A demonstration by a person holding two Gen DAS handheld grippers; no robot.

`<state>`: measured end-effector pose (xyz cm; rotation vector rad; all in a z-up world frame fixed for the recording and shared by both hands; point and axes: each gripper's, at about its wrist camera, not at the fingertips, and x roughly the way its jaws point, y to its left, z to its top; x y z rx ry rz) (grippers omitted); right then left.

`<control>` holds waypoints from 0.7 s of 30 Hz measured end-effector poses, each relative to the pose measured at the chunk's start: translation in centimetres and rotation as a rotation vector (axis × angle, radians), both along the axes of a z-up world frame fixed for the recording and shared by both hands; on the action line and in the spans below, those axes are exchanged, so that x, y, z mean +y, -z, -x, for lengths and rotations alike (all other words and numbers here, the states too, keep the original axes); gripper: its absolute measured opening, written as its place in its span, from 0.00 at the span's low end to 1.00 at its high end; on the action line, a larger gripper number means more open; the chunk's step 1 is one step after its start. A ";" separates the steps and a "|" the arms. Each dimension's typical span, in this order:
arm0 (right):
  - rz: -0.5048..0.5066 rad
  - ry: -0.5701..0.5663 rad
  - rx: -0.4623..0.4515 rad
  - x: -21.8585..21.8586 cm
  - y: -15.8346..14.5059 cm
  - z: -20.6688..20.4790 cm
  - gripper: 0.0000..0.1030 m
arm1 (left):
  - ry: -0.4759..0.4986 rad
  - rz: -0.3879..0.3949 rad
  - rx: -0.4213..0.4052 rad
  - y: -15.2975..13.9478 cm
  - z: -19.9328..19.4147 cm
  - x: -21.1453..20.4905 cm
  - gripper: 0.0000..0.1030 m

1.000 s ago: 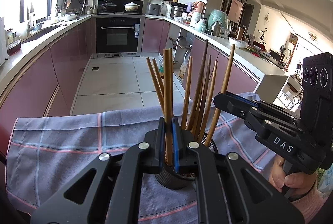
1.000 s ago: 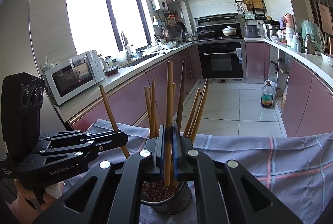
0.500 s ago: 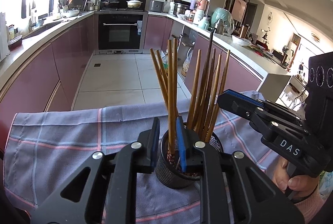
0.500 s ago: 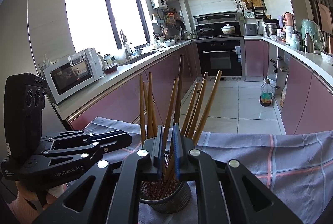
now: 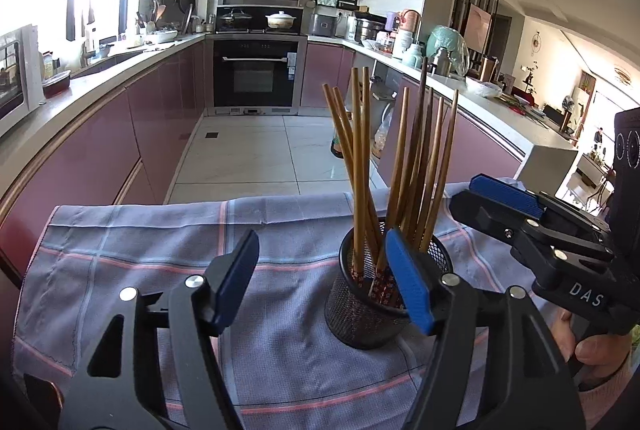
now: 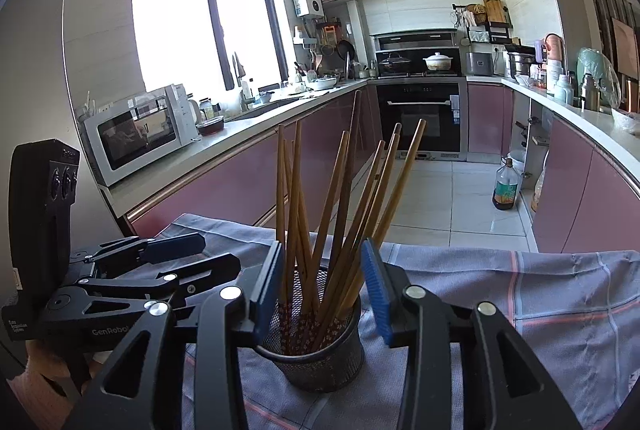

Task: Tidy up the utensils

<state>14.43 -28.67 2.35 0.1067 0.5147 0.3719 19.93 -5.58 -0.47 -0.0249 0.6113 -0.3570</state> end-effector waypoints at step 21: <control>0.070 0.130 -0.314 1.6 1.5 11.1 0.94 | -0.197 0.005 -0.273 0.1 13.1 4.7 0.95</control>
